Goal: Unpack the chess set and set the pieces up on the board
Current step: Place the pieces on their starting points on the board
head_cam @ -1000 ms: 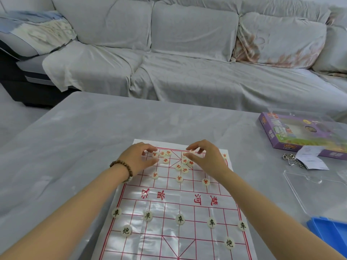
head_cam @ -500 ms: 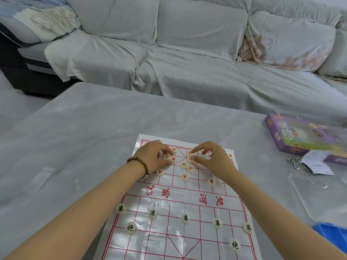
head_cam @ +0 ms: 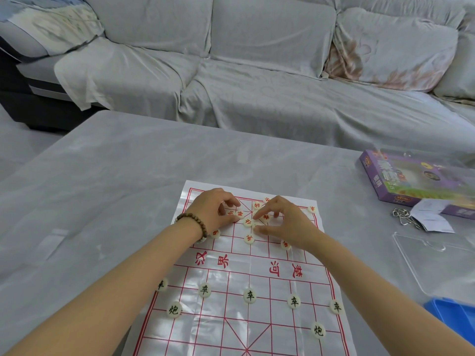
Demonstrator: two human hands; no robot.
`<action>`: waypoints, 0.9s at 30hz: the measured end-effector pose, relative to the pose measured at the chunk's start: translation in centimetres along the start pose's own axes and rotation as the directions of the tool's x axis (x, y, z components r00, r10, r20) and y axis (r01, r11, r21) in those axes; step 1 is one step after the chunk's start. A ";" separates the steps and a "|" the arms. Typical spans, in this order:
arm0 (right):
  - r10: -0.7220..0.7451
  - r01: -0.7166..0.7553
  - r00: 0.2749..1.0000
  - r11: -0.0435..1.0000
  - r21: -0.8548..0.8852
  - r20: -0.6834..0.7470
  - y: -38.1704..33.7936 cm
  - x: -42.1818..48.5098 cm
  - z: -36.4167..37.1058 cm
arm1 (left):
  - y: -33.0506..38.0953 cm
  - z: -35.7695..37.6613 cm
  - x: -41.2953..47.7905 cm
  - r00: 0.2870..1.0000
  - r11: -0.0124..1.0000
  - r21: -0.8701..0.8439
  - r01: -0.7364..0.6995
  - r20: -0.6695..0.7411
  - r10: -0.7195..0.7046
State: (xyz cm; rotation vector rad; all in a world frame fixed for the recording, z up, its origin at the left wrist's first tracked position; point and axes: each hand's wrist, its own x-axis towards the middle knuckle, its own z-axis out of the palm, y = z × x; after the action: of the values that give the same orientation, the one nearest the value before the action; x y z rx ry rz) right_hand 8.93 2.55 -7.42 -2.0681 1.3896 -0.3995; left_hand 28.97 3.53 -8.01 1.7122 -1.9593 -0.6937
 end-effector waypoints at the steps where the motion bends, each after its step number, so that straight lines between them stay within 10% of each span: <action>1: 0.003 -0.003 1.000 1.000 0.000 -0.004 0.1 0.0 0.0 | -0.1 -0.1 -0.1 1.000 1.000 -0.017 -0.001 -0.002 0.001; 27: 0.048 -0.050 0.984 0.999 -0.008 -0.169 0.4 1.3 -0.4 | -1.1 -1.1 0.0 0.996 0.997 0.057 0.048 -0.078 -0.043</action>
State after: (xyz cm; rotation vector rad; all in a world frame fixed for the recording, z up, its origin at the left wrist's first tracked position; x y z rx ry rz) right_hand 8.96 1.13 -7.49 -2.0448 1.5421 -0.5577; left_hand 30.45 3.32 -7.86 1.7965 -1.9113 -0.5828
